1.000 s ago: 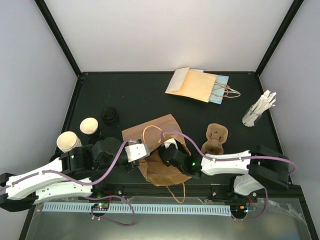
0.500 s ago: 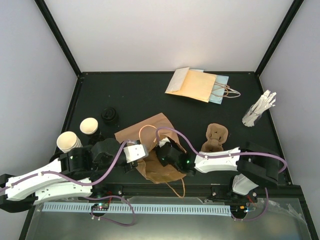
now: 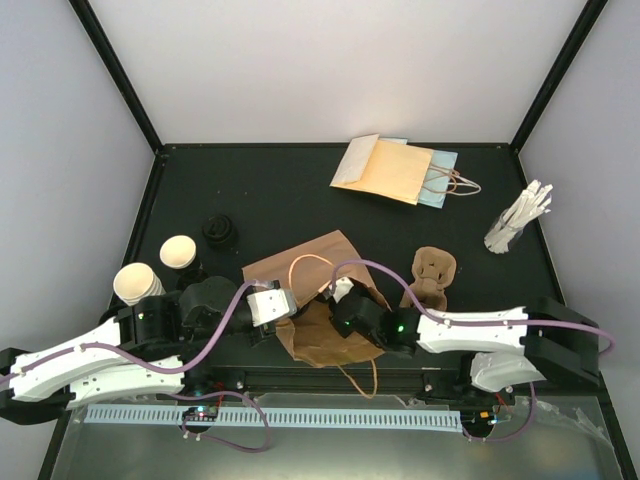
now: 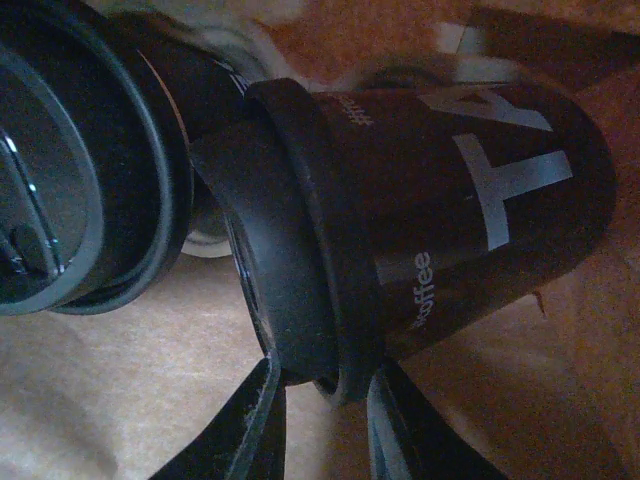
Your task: Pack the takeout coffee
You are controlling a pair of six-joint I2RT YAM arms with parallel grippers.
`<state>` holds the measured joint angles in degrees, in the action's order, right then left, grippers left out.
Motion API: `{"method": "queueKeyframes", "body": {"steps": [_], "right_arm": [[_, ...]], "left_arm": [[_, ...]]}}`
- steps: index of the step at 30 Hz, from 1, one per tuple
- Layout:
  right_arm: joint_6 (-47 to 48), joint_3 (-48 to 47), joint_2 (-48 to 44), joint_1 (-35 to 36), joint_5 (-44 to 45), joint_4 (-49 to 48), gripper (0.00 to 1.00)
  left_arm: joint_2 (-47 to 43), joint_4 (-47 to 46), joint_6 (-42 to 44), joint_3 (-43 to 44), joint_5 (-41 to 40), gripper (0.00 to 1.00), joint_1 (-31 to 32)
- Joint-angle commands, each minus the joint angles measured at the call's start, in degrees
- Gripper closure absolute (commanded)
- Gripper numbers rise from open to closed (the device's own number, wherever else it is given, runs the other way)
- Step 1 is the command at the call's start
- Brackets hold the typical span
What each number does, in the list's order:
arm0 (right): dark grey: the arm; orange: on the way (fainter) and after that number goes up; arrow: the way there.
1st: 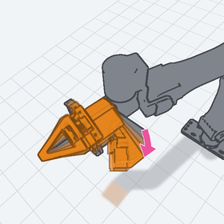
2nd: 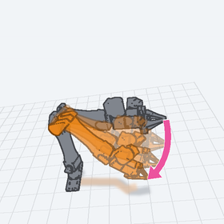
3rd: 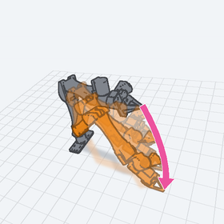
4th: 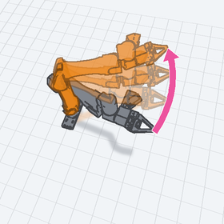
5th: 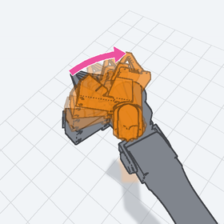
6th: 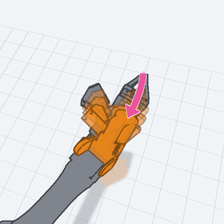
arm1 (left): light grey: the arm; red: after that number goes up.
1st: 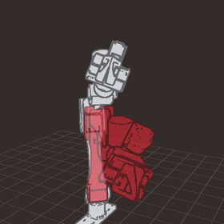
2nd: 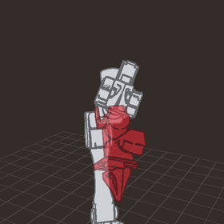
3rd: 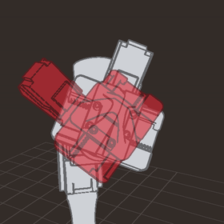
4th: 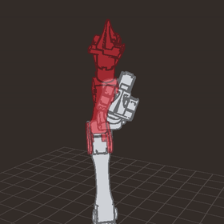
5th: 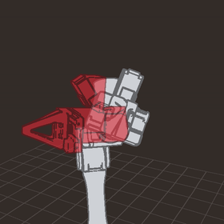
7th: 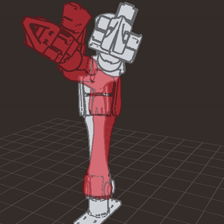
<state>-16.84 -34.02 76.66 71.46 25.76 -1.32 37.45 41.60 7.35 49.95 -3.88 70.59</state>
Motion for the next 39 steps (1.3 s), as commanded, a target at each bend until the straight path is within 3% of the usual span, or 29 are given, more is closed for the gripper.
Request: {"method": "queueKeyframes", "body": {"steps": [1, 11, 28, 39], "right_arm": [[0.28, 1.41, -5.11, 0.4, -0.33, -0.2, 0.92], [-0.04, 0.94, -13.2, 0.53, -3.9, 6.9, 0.92], [-0.08, -4.63, -29.3, 0.69, -20.06, 19.38, 0.93], [-2.76, -10.56, -28.23, 0.64, -13.25, 27.73, 0.91]], "left_arm": [[-0.35, -2.58, 0.75, 0.67, 2.24, 0.99, 0.64], [1.63, -2.94, -0.4, 1.2, -3.13, 0.99, 0.68], [5.35, -6.54, 2.22, 1.76, -11.68, 0.98, 0.18], [5.89, -7.26, 2.79, 2.53, -11.4, 0.99, -0.47]]}}
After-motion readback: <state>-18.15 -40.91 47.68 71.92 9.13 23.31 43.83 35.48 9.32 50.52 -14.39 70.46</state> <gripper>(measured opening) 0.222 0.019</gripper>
